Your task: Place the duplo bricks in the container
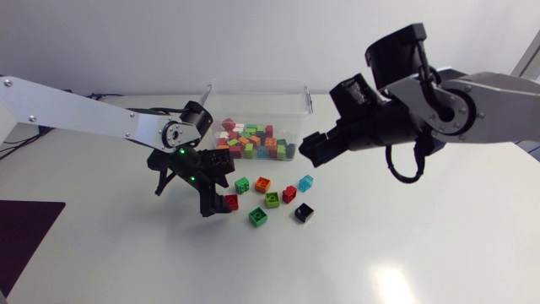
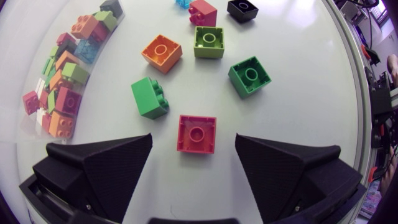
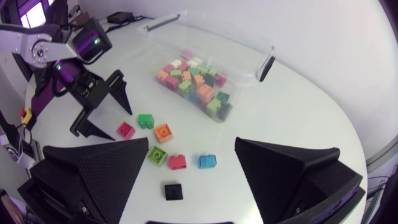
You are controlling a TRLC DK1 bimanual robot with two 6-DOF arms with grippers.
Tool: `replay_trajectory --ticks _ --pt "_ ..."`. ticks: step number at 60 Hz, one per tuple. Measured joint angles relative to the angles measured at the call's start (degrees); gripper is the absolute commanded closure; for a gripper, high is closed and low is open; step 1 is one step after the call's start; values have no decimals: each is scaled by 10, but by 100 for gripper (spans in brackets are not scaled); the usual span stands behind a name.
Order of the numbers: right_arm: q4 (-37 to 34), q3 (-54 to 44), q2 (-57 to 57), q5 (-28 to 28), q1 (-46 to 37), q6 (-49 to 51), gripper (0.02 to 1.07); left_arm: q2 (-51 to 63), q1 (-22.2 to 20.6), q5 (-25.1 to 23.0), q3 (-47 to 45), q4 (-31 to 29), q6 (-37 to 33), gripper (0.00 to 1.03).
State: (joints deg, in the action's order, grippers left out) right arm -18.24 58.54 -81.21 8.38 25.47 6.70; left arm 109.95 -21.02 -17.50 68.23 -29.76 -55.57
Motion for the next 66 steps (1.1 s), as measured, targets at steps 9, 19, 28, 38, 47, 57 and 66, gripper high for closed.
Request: replay_trajectory --ticks 9,19,28,38,47,57,66 --pt "-21 -46 0 4 21 8 7 19 -5 0 24 -4 0 28" --pt "-30 -60 -26 2 52 11 7 36 -5 0 42 -18 0 46" --pt "-30 -60 -87 -12 64 22 7 48 -5 0 46 -40 0 48" --pt "-30 -60 -138 -23 63 41 10 59 -6 0 47 -42 0 68" --pt "-30 -55 -166 -25 57 57 10 66 -12 0 58 -42 -2 78" --pt "-25 -44 -190 -26 43 73 13 67 -18 0 61 -43 -2 80" --pt "-25 -33 -207 -27 34 84 19 67 -19 0 67 -73 -2 80"
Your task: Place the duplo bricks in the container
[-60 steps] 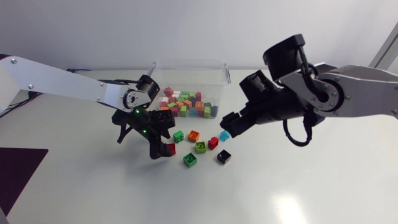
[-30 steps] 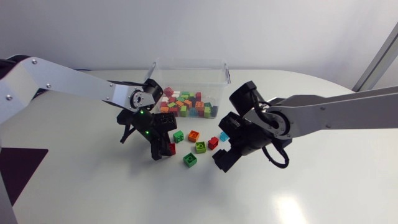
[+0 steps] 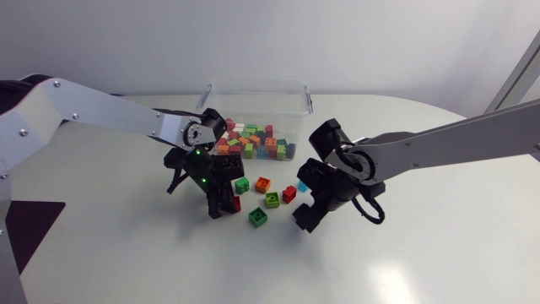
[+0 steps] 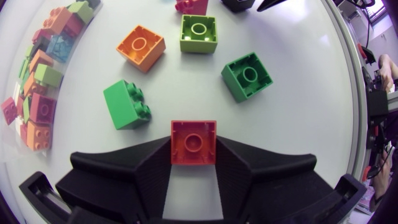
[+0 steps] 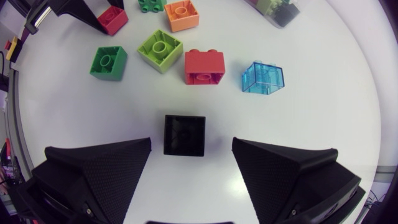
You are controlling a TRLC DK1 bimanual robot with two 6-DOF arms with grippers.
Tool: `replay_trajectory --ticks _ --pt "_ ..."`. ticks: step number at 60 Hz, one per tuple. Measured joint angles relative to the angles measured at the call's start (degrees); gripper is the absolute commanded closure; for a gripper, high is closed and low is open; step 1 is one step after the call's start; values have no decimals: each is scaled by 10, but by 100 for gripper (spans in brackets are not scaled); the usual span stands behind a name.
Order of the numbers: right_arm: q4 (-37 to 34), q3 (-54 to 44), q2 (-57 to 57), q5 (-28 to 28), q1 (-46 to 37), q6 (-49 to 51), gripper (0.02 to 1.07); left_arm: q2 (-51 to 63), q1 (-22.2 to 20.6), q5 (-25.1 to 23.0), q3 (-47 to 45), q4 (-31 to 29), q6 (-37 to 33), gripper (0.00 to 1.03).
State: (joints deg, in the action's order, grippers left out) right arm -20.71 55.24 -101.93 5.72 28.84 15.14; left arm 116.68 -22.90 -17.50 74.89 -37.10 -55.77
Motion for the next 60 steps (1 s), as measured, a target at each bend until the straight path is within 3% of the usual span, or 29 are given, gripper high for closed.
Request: replay_trajectory --ticks 8,24,33,44,54,60 --pt "0 13 -7 0 -1 11 23 -9 2 0 2 -39 0 81" --pt "0 29 -34 0 1 17 48 -101 34 -1 13 -73 3 81" --pt "6 30 -45 0 5 17 80 -150 38 -5 23 -80 26 81" --pt "10 29 -36 0 7 17 83 -176 43 -22 88 -71 96 81" --pt "-10 29 22 0 0 17 83 -176 50 -29 120 26 189 81" --pt "-23 29 56 0 -5 17 83 -165 51 -29 146 51 232 81"
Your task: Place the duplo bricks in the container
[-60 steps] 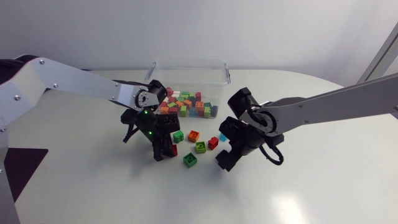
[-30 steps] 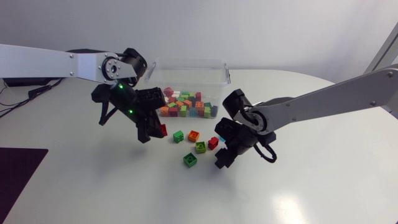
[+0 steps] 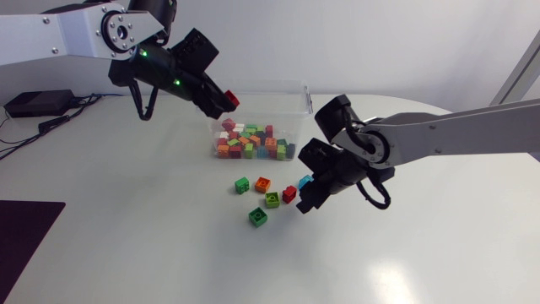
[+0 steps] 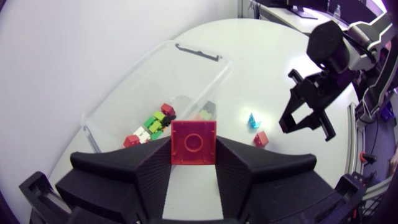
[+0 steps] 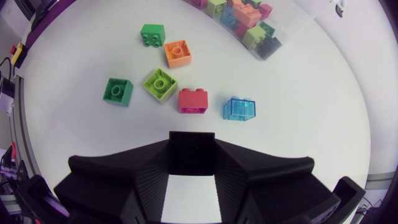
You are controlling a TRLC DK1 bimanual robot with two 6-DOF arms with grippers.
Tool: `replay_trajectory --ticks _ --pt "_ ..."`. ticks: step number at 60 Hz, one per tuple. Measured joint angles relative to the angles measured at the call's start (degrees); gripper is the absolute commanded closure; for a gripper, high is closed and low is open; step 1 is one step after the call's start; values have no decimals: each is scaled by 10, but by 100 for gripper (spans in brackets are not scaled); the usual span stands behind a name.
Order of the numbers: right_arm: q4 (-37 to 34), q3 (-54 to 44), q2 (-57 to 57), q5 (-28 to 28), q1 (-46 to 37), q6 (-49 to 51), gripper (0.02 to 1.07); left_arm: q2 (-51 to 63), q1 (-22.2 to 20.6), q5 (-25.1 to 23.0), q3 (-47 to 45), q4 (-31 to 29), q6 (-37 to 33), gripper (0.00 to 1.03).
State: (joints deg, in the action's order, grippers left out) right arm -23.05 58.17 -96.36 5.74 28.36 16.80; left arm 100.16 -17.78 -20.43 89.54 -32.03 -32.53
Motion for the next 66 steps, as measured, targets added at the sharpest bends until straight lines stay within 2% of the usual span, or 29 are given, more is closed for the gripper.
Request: replay_trajectory --ticks 8,24,30,32,33,34,35,44,55,66 --pt "-20 10 32 0 -1 0 83 37 1 2 54 40 59 81" --pt "-36 58 65 5 -15 -6 83 128 2 61 133 90 133 79" --pt "-38 79 67 12 -20 -15 83 156 2 79 143 110 151 66" --pt "-39 87 67 14 -22 -18 83 164 2 87 145 116 159 57" --pt "-39 90 67 15 -22 -20 83 167 2 90 145 119 161 47" --pt "-39 96 67 15 -22 -22 83 171 2 94 145 124 164 46" --pt "-39 99 67 16 -22 -23 83 174 2 97 145 126 165 33" --pt "-37 143 66 17 -22 -47 83 177 2 124 134 170 179 6" --pt "-7 191 37 18 -25 -67 83 110 5 133 26 235 180 5" --pt "16 235 -15 18 -34 -79 83 8 26 134 -89 266 177 5"
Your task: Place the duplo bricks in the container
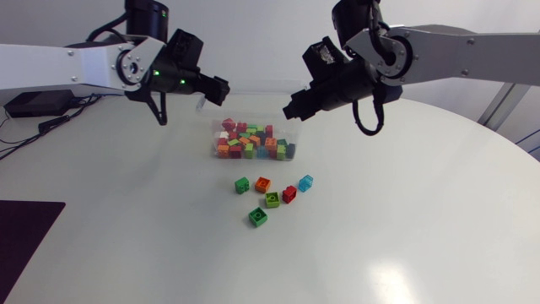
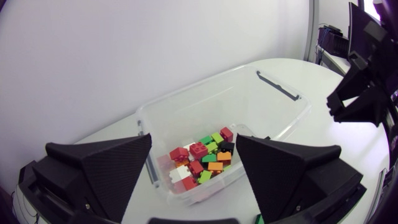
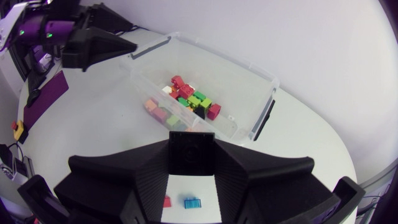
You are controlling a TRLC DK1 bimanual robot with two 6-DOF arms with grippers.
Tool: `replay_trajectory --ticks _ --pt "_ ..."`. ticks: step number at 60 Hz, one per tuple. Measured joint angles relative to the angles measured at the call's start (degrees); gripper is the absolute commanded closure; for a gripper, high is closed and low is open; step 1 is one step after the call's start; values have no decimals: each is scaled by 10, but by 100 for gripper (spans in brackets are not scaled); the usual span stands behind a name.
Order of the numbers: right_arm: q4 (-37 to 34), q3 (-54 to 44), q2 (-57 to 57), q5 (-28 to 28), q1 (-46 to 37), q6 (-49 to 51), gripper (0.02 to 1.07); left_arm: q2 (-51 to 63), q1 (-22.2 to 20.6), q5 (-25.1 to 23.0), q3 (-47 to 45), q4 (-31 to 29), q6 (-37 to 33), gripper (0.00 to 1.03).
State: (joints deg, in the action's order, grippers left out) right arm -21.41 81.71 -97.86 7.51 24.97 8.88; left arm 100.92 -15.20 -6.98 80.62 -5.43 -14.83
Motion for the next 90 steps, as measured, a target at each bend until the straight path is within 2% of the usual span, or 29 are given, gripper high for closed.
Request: replay_trajectory --ticks 8,16,37,42,46,49,51,60,69,82,90 --pt "18 36 -41 0 -6 -10 83 -73 12 0 -71 7 -18 5" --pt "37 66 -75 0 -8 -21 83 -123 2 -15 -149 11 -45 5" --pt "67 147 -141 -3 -6 -38 82 -137 -14 -66 -253 10 -105 6" --pt "71 181 -169 -7 -2 -40 65 -135 -16 -76 -261 4 -113 6" --pt "70 210 -198 -8 0 -40 41 -128 -18 -78 -262 3 -121 6" --pt "65 238 -227 -13 1 -40 19 -114 -23 -80 -262 3 -129 6" --pt "62 248 -240 -14 2 -40 12 -103 -28 -80 -262 3 -136 6" --pt "49 253 -256 -16 4 -40 9 -43 -52 -80 -261 -2 -142 6" --pt "49 225 -214 -16 4 -40 9 8 -71 -79 -241 -6 -144 6" --pt "50 124 -85 -14 4 -35 9 72 -78 -74 -183 -6 -151 6" --pt "50 31 18 -8 2 -26 9 111 -78 -64 -143 -20 -160 9"
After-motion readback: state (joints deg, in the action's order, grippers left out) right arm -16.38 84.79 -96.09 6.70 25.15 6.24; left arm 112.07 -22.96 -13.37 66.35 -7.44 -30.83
